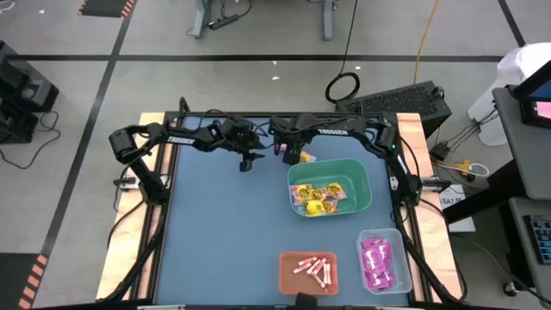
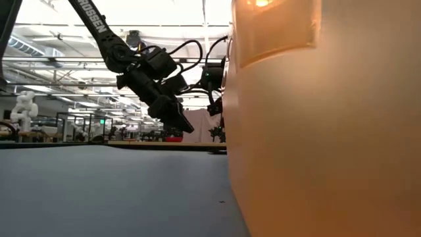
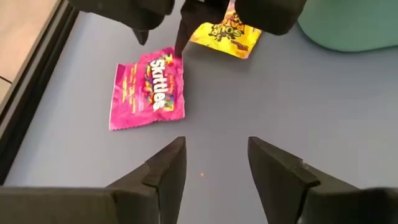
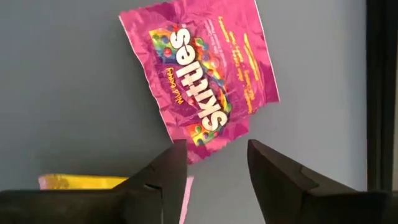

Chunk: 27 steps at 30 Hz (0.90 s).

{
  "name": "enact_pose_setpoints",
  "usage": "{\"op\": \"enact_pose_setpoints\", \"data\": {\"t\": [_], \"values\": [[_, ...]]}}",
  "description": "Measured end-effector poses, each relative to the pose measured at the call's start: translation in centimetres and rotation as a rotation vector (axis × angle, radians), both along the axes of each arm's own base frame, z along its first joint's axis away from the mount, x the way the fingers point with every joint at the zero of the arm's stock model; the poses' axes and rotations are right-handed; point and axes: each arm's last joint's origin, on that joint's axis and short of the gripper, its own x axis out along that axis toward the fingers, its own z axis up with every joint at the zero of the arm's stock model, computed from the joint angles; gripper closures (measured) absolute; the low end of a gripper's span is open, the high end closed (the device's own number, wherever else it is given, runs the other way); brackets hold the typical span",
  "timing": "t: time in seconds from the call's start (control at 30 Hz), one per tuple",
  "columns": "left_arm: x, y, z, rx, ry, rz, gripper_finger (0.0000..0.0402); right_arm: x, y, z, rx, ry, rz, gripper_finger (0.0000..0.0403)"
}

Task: Sort candy
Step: Put the purple candy pack into the transparent bin

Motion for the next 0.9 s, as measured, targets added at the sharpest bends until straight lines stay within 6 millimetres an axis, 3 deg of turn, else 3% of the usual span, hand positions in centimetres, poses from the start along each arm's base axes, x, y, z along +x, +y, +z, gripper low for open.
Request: {"op": "enact_pose_setpoints", "data": {"t": [0.3, 0.6, 0.73, 0.9], "values": [[0.0, 0.0, -0.1, -0.004, 0.007, -0.001, 0.0226, 0.0, -0.5, -0.2, 0.027, -0.023, 0.005, 0.0236], [0.0, -0.1, -0.1, -0.004, 0.008, -0.003, 0.0226, 0.1, -0.3, -1.8, 0.041, 0.042, 0.027, 0.0239], [0.0, -0.1, -0.1, -0.004, 0.008, -0.005, 0.0226, 0.1, -0.2, -1.9, 0.052, 0.041, 0.032, 0.0268], [0.1, -0.3, -0.1, -0.002, 0.007, -0.011, 0.0226, 0.2, -0.1, -2.2, 0.096, 0.024, 0.037, 0.0344]]}}
